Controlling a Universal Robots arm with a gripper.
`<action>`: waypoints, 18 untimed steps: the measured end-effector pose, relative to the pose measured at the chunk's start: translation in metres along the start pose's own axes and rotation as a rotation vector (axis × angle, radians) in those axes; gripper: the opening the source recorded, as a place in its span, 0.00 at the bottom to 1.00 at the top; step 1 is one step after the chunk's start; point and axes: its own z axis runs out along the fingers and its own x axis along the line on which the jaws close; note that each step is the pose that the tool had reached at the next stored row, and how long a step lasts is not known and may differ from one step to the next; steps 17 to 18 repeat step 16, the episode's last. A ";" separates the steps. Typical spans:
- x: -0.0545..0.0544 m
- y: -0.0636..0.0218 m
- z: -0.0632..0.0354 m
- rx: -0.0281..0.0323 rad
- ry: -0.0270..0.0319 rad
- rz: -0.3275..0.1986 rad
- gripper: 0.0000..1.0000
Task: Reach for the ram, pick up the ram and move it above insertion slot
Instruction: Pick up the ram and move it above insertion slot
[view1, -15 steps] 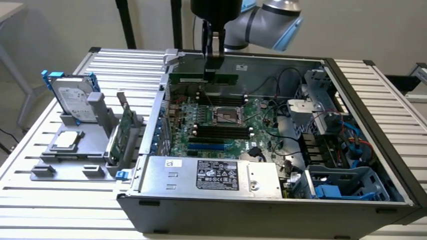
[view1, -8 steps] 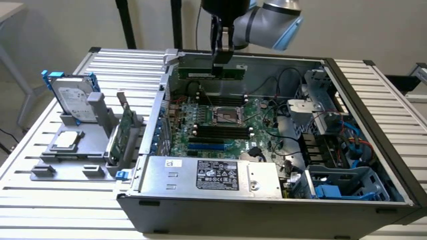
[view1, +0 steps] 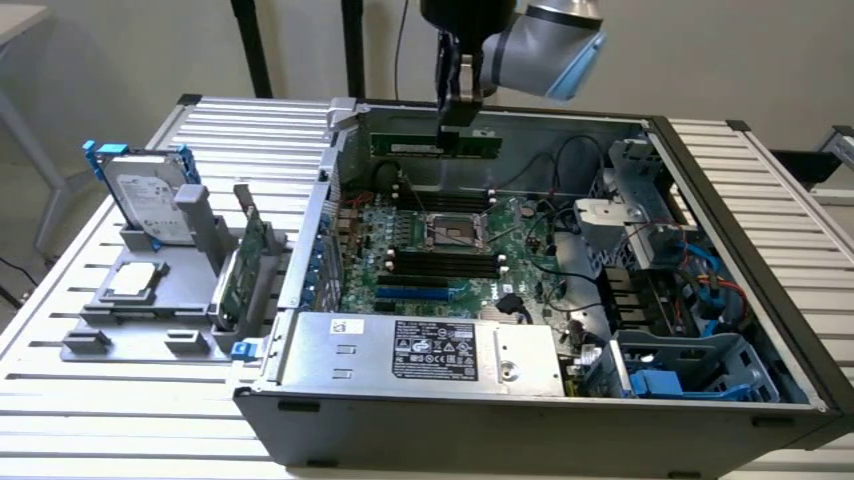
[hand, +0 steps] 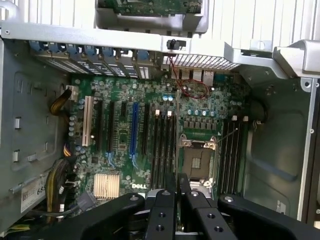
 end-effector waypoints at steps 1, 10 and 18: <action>0.000 -0.0007 0.0004 0.0003 -0.0002 0.008 0.13; -0.002 -0.0042 0.0021 0.0027 -0.0018 0.055 0.13; -0.002 -0.0042 0.0021 0.0027 -0.0018 0.055 0.13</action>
